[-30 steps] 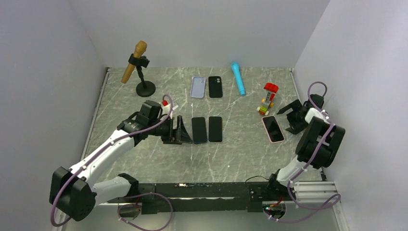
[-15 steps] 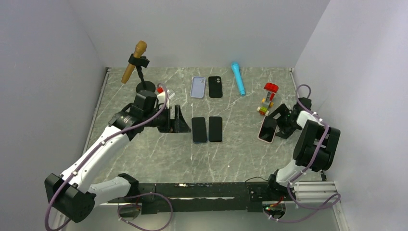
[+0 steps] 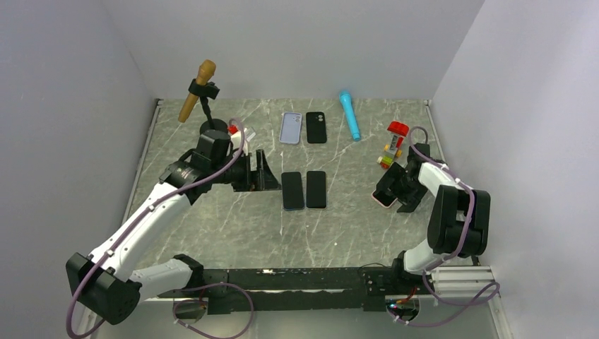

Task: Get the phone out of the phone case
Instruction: Pick up the phone at the center of the board.

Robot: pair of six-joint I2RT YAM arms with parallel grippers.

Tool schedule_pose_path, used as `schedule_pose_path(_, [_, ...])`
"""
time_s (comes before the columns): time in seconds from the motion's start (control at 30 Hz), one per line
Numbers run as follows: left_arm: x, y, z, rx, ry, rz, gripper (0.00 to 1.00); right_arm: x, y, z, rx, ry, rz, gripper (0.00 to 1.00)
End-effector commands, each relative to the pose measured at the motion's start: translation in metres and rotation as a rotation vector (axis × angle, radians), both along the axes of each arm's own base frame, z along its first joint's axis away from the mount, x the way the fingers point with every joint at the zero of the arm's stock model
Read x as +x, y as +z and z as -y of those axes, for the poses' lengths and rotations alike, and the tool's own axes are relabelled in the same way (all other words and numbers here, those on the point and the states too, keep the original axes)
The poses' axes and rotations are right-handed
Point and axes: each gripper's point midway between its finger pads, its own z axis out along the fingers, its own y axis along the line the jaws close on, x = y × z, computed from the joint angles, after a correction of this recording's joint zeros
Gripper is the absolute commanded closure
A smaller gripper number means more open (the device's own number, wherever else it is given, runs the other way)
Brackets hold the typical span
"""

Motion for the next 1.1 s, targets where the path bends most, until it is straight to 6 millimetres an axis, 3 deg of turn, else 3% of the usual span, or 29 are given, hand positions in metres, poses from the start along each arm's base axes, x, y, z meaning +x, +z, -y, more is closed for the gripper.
schedule_pose_path(0.0, [-0.004,0.009,-0.003,-0.012,0.009,0.033,0.14,0.009,0.003,0.016,-0.077,-0.051,-0.066,0.0])
schedule_pose_path(0.27, [-0.009,0.033,0.005,-0.09,0.017,0.063,0.14,0.031,-0.006,0.009,-0.013,-0.1,-0.078,0.0])
schedule_pose_path(0.4, [-0.013,0.029,-0.004,-0.063,0.042,0.076,0.14,0.043,-0.004,0.011,-0.007,-0.125,-0.052,0.0])
schedule_pose_path(0.6, [-0.021,0.028,-0.012,-0.05,0.058,0.071,0.14,0.051,-0.008,0.025,-0.057,-0.2,-0.115,0.0])
schedule_pose_path(0.83, [-0.021,0.024,-0.015,-0.049,0.084,0.063,0.14,0.041,-0.022,0.047,-0.18,-0.244,-0.258,0.01])
schedule_pose_path(0.93, [-0.021,0.025,-0.016,-0.044,0.087,0.071,0.14,0.029,-0.027,0.05,-0.205,-0.266,-0.292,0.06])
schedule_pose_path(1.07, [-0.02,0.02,-0.018,-0.031,0.096,0.065,0.14,0.017,-0.03,0.044,-0.191,-0.252,-0.3,0.26])
